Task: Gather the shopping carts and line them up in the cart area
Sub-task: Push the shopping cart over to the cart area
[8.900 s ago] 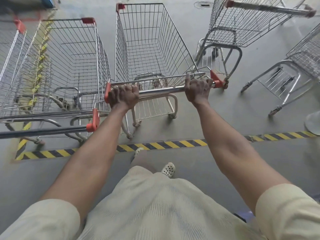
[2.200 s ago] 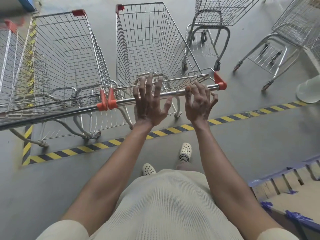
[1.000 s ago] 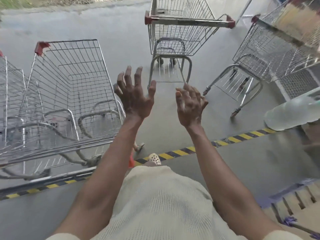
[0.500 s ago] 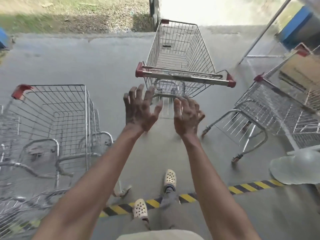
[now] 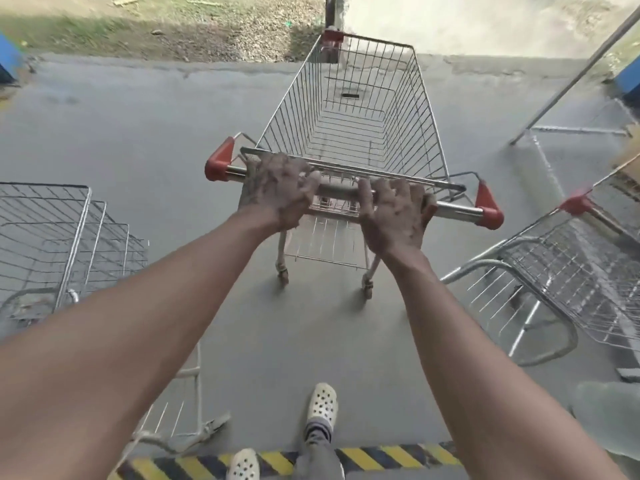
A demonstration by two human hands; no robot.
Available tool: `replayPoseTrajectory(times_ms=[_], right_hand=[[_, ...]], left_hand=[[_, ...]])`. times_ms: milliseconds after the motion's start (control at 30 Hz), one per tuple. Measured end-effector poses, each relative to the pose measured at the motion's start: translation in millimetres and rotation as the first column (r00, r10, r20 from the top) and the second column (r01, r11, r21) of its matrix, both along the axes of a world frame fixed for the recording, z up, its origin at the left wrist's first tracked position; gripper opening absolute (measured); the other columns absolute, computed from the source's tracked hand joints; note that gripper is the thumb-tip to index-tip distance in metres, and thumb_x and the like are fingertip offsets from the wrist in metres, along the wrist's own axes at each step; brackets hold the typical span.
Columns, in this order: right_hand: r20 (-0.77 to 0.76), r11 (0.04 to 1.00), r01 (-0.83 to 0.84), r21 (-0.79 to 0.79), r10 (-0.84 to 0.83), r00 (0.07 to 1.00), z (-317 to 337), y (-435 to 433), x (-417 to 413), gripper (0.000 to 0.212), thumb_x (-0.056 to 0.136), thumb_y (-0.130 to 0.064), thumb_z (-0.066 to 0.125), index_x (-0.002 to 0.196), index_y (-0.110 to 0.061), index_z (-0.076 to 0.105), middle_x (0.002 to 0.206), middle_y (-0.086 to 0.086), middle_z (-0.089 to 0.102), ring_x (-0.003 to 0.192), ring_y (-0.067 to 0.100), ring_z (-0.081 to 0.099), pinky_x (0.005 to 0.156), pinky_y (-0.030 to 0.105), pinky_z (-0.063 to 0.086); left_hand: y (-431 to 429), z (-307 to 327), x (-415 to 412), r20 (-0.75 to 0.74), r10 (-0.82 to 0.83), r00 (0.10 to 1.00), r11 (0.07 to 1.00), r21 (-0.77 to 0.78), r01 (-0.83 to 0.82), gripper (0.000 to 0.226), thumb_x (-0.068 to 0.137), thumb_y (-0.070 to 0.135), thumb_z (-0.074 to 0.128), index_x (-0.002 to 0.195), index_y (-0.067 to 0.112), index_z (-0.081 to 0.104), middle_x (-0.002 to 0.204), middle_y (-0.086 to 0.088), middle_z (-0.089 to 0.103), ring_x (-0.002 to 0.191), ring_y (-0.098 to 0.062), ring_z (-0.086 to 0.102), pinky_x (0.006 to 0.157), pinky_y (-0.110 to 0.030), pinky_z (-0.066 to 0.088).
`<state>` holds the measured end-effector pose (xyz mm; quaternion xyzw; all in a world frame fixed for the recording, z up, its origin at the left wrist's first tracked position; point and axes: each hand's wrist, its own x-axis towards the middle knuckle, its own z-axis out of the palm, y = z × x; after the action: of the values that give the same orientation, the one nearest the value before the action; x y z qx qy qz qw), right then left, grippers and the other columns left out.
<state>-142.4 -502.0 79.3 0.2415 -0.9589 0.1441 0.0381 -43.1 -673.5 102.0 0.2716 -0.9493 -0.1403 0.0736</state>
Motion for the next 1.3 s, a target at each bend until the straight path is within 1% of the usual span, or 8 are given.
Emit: replayPoseTrajectory(times_ms=[100, 367, 533, 667, 767, 900, 1000, 1300], right_hand=[[-0.024, 0.998, 0.063, -0.008, -0.064, 0.998, -8, -14, -5, 0.055, 0.103, -0.056, 0.024, 0.119, -0.028, 0.068, 0.131, 0.003, 0.057, 0.129, 0.033, 0.041, 0.114, 0.052, 0.021], [-0.012, 0.991, 0.116, -0.064, -0.117, 0.993, -8, -35, -9, 0.055, 0.102, -0.052, 0.025, 0.114, -0.025, 0.071, 0.129, 0.007, 0.055, 0.128, 0.035, 0.040, 0.114, 0.053, 0.020], [0.148, 0.992, -0.116, -0.050, 0.122, 0.981, -1, -33, -31, 0.062, 0.086, -0.087, 0.033, 0.114, -0.039, 0.061, 0.135, -0.001, 0.040, 0.135, 0.030, 0.028, 0.113, 0.050, 0.012], [0.227, 0.954, -0.300, -0.003, 0.293, 0.929, 3, -38, -59, 0.059, 0.089, -0.085, 0.036, 0.127, -0.042, 0.052, 0.135, -0.001, 0.031, 0.133, 0.026, 0.024, 0.108, 0.046, 0.015], [0.191, 0.965, -0.253, 0.068, 0.236, 0.953, 1, -62, -71, 0.058, 0.093, -0.081, 0.031, 0.127, -0.037, 0.049, 0.143, 0.005, 0.032, 0.139, 0.033, 0.024, 0.111, 0.049, 0.012], [0.209, 0.966, -0.243, 0.093, 0.219, 0.953, 3, -93, -84, 0.064, 0.094, -0.080, 0.028, 0.136, -0.033, 0.043, 0.154, 0.011, 0.026, 0.147, 0.038, 0.017, 0.120, 0.053, 0.003], [0.207, 0.956, -0.273, 0.106, 0.247, 0.947, 6, -107, -94, 0.067, 0.095, -0.079, 0.026, 0.141, -0.032, 0.040, 0.159, 0.012, 0.024, 0.150, 0.036, 0.015, 0.122, 0.053, -0.001], [0.095, 0.933, -0.320, 0.166, 0.307, 0.947, 6, -98, -85, 0.076, 0.093, -0.083, 0.023, 0.140, -0.027, 0.043, 0.144, 0.009, 0.043, 0.139, 0.029, 0.032, 0.117, 0.051, 0.019]], left_hand=[[-4, -15, -9, 0.083, 0.047, 0.995, 0.998, -0.051, -0.043, 0.059, 0.098, 0.060, 0.022, 0.115, 0.026, 0.068, 0.125, -0.010, 0.061, 0.121, -0.029, 0.049, 0.107, -0.047, 0.029], [-17, -23, -6, -0.016, -0.043, 0.999, 0.991, -0.130, 0.041, 0.053, 0.100, 0.064, 0.029, 0.098, 0.022, 0.061, 0.109, -0.006, 0.064, 0.105, -0.028, 0.051, 0.098, -0.046, 0.029], [-36, -22, -17, 0.052, -0.081, 0.995, 0.981, -0.174, 0.089, 0.053, 0.102, 0.062, 0.027, 0.112, 0.019, 0.057, 0.121, -0.010, 0.059, 0.115, -0.032, 0.048, 0.101, -0.046, 0.025], [-60, -19, -34, 0.111, -0.050, 0.993, 0.989, -0.136, 0.065, 0.043, 0.102, 0.060, 0.028, 0.103, 0.023, 0.048, 0.123, -0.012, 0.056, 0.119, -0.033, 0.045, 0.107, -0.050, 0.024], [-76, -13, -49, 0.174, -0.011, 0.985, 0.995, -0.092, 0.028, 0.040, 0.102, 0.062, 0.028, 0.097, 0.026, 0.042, 0.123, -0.012, 0.056, 0.121, -0.033, 0.044, 0.107, -0.050, 0.025], [-97, -1, -67, 0.127, 0.068, 0.990, 0.997, 0.013, -0.070, 0.052, 0.099, 0.067, 0.036, 0.075, 0.021, 0.045, 0.100, -0.008, 0.054, 0.104, -0.027, 0.043, 0.102, -0.048, 0.027], [-109, 5, -74, 0.131, 0.115, 0.985, 0.990, 0.061, -0.124, 0.058, 0.098, 0.068, 0.038, 0.079, 0.015, 0.053, 0.098, -0.007, 0.051, 0.100, -0.025, 0.039, 0.098, -0.047, 0.028], [-90, 6, -54, 0.123, 0.178, 0.976, 0.980, 0.062, -0.187, 0.054, 0.098, 0.066, 0.042, 0.069, 0.021, 0.043, 0.097, -0.008, 0.052, 0.116, -0.033, 0.046, 0.099, -0.046, 0.027]])
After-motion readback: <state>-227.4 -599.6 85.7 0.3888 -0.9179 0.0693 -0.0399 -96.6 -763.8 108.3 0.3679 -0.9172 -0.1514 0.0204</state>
